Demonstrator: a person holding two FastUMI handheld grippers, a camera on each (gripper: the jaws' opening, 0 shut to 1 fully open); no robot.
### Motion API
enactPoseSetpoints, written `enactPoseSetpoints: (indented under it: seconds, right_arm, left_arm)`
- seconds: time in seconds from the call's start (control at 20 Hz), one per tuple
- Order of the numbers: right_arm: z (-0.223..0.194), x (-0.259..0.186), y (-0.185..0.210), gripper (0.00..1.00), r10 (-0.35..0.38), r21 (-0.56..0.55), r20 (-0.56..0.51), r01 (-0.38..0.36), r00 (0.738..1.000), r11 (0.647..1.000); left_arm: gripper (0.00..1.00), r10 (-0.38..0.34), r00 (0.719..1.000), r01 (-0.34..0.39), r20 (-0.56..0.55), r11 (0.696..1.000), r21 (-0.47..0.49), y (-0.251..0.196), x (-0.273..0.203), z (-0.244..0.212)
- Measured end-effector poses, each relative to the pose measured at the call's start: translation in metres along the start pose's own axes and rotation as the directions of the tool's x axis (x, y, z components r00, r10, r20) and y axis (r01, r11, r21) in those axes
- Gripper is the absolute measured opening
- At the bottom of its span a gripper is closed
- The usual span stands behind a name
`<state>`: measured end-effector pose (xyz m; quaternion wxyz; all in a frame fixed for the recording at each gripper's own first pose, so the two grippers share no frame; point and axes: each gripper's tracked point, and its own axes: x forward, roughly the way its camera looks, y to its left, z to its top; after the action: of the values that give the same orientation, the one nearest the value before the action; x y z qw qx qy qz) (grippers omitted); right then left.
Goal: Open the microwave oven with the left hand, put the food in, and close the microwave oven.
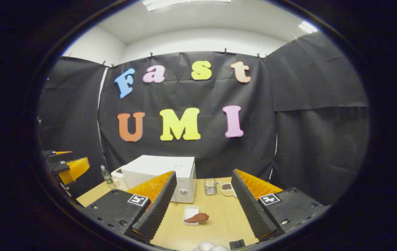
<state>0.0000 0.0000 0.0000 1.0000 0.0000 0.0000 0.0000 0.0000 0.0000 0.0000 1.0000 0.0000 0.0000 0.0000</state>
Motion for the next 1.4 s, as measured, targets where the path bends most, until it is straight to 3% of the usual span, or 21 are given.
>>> enactPoseSetpoints:
  seconds: [0.05,0.2,0.25,0.45,0.5,0.55,0.6,0.7,0.75,0.8,0.85,1.15,1.2,1.3,1.35,1.4]
  right_arm:
    - [0.002,-0.001,0.000,1.00,0.000,-0.003,0.000,0.000,1.000,1.000]
    - [0.003,0.000,-0.003,1.00,-0.015,-0.011,-0.002,0.015,1.000,1.000]
    - [0.004,0.000,-0.004,0.91,-0.015,-0.011,-0.002,0.015,1.000,1.000]
    - [0.003,0.004,-0.001,0.91,-0.008,-0.015,-0.005,0.008,1.000,1.000]
    - [0.002,0.005,0.000,1.00,-0.003,-0.014,-0.008,0.003,1.000,1.000]
    - [0.003,0.007,0.001,1.00,0.000,-0.012,-0.009,0.000,1.000,1.000]
    - [0.002,0.008,0.001,0.91,0.000,-0.012,-0.010,-0.001,1.000,1.000]
    - [0.002,0.009,0.002,0.91,0.003,-0.009,-0.009,-0.003,1.000,1.000]
    - [0.003,0.010,0.002,1.00,0.005,-0.010,-0.008,-0.006,1.000,1.000]
    - [0.004,0.011,0.003,1.00,0.008,-0.010,-0.006,-0.008,1.000,1.000]
    - [0.004,0.012,0.002,0.91,0.008,-0.009,-0.006,-0.008,1.000,1.000]
    - [0.007,0.019,-0.006,0.91,0.019,-0.002,0.000,-0.019,1.000,1.000]
    - [0.008,0.020,-0.008,1.00,0.020,-0.003,-0.002,-0.020,1.000,1.000]
    - [0.013,0.024,-0.018,1.00,0.016,-0.004,0.009,-0.016,1.000,1.000]
    - [0.015,0.025,-0.024,0.90,0.013,-0.007,0.008,-0.013,1.000,1.000]
    - [0.015,0.029,-0.030,1.00,0.009,-0.011,0.008,-0.009,1.000,1.000]
  left_arm:
    - [0.96,-0.002,1.000,0.002,0.002,1.000,-0.001,-0.001,0.001,0.002]
    - [0.96,-0.009,1.000,0.009,-0.010,1.000,0.001,-0.001,0.002,0.001]
    - [0.96,-0.007,1.000,0.007,-0.013,1.000,0.002,0.000,0.002,-0.001]
    - [0.96,0.003,1.000,-0.003,-0.019,1.000,-0.013,0.002,0.004,-0.004]
    - [0.96,0.004,1.000,-0.004,-0.015,1.000,-0.015,0.003,0.004,-0.002]
    - [0.96,0.008,1.000,-0.008,-0.012,1.000,-0.012,0.004,0.005,-0.001]
    - [0.96,0.013,1.000,-0.013,-0.007,1.000,-0.007,0.005,0.006,-0.001]
    - [0.96,0.012,1.000,-0.012,-0.008,1.000,-0.005,0.004,0.006,-0.002]
    - [0.96,0.011,1.000,-0.011,-0.004,1.000,-0.005,0.003,0.006,-0.001]
    - [0.96,0.013,1.000,-0.013,-0.004,1.000,0.000,0.004,0.008,-0.001]
    - [0.96,0.017,1.000,-0.017,-0.002,1.000,0.008,0.004,0.008,-0.002]
    - [0.96,0.007,1.000,-0.007,-0.002,1.000,0.009,-0.009,0.024,-0.015]
    - [0.96,0.007,1.000,-0.007,-0.003,1.000,0.012,-0.013,0.029,-0.020]
    - [0.96,0.009,1.000,-0.008,-0.009,1.000,0.019,-0.022,0.043,-0.036]
    - [0.96,-0.005,1.000,0.005,-0.004,1.000,0.012,-0.031,0.051,-0.045]
    - [0.96,-0.026,0.999,0.026,-0.021,1.000,-0.001,-0.043,0.058,-0.056]
